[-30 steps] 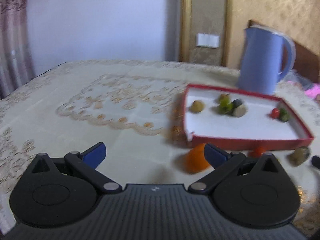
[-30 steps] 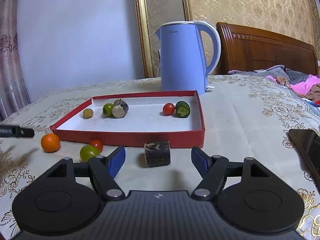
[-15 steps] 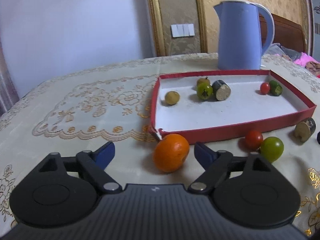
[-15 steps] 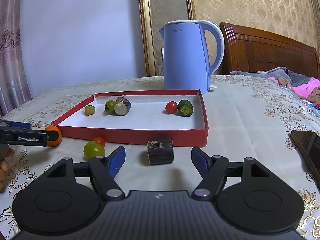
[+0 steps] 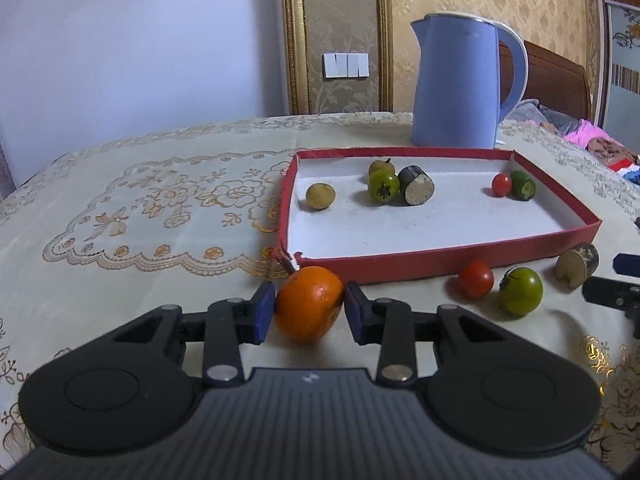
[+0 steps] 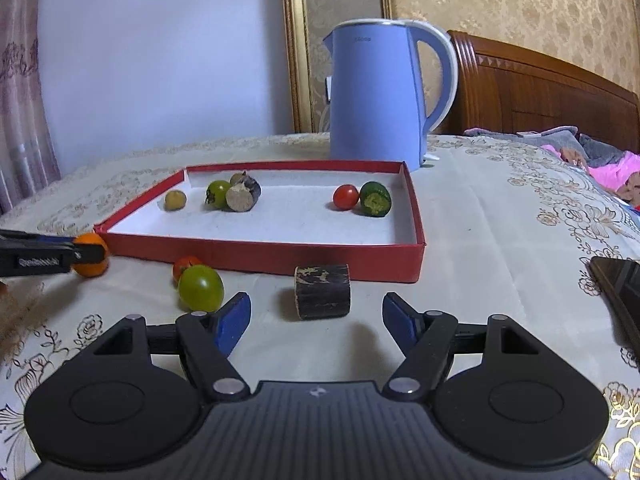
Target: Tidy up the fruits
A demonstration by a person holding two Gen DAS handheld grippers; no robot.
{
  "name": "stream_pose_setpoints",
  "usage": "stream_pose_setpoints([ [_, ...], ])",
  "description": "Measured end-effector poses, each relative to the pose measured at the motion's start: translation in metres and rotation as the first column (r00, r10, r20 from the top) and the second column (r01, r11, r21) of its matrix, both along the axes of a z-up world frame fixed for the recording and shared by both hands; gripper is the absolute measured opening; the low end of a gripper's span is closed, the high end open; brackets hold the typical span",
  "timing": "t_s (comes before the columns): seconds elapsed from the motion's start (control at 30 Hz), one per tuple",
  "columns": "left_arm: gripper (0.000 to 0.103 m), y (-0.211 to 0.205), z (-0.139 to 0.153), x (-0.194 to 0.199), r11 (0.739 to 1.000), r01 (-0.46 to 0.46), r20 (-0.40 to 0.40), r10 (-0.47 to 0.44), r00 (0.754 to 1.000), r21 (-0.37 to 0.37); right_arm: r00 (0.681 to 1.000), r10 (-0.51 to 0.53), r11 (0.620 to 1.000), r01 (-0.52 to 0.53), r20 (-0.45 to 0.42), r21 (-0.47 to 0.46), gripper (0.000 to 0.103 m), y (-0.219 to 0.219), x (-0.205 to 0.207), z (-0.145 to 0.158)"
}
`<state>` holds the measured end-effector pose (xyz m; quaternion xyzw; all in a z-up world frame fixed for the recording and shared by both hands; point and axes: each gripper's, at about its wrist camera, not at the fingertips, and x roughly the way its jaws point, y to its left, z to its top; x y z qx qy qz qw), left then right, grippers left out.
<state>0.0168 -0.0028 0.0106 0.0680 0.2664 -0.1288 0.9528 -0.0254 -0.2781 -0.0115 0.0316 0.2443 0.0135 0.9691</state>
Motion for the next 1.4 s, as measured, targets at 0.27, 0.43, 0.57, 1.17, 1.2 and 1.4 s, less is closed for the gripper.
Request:
stream_pose_setpoints([
  [0.27, 0.034, 0.007, 0.004, -0.005, 1.000, -0.011, 0.002, 0.011, 1.000, -0.016, 0.999, 0.010, 1.000, -0.011, -0.053, -0.017, 0.058, 0.003, 0.020, -0.001],
  [0.43, 0.034, 0.006, 0.004, -0.006, 1.000, -0.019, -0.004, 0.018, 1.000, -0.017, 0.997, 0.008, 1.000, -0.009, -0.078, -0.013, 0.041, 0.003, 0.028, -0.002],
  [0.57, 0.034, 0.007, 0.005, -0.007, 1.000, -0.026, -0.003, 0.026, 1.000, -0.017, 0.997, -0.003, 1.000, 0.005, -0.080, 0.016, 0.032, -0.003, 0.029, -0.003],
  [1.17, 0.035, -0.015, 0.032, 0.000, 0.999, -0.042, 0.041, 0.042, 0.998, 0.001, 0.998, 0.053, 0.996, -0.054, 0.025, 0.069, 0.032, -0.005, -0.013, 0.012],
  [1.2, 0.035, -0.019, 0.034, 0.001, 0.999, -0.046, 0.049, 0.045, 0.998, 0.006, 0.998, 0.054, 0.996, -0.056, 0.028, 0.070, 0.032, -0.005, -0.014, 0.012],
  [1.4, 0.035, -0.038, 0.041, 0.014, 0.998, -0.063, 0.064, 0.061, 0.996, 0.026, 0.998, 0.051, 0.996, -0.054, 0.043, 0.072, 0.032, -0.008, -0.021, 0.015],
])
